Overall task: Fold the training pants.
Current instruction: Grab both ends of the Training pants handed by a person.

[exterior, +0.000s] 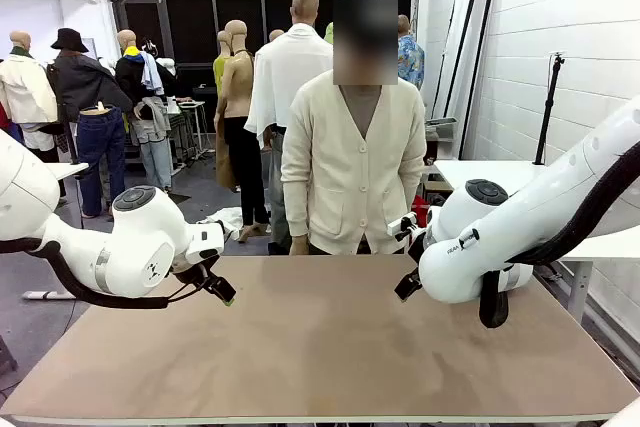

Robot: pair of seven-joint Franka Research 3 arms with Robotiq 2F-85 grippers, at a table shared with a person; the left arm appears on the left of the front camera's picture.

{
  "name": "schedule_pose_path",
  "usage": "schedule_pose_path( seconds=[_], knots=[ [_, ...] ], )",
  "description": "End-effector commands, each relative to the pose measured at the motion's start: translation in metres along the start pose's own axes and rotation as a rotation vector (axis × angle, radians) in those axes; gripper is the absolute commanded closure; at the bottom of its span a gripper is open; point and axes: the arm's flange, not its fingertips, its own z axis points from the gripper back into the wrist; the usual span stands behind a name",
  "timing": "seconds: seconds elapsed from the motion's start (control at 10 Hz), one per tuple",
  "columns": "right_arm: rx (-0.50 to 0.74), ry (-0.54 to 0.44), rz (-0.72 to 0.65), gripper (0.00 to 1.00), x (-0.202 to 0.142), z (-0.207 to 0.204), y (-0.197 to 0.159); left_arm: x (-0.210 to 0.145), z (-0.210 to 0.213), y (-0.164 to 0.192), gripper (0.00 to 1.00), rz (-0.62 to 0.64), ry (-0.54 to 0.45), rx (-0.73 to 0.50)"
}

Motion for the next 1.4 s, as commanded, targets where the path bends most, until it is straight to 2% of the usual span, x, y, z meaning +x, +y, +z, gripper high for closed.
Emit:
schedule_pose_path(
  seconds=[0.0,1.3],
  knots=[
    [0.000,0.000,0.000,0.00,0.0000,0.0000,0.0000,0.0000,0.0000,0.0000,0.00,0.000,0.000,0.000],
    [0.000,0.000,0.000,0.00,0.0000,0.0000,0.0000,0.0000,0.0000,0.0000,0.00,0.000,0.000,0.000]
  ],
)
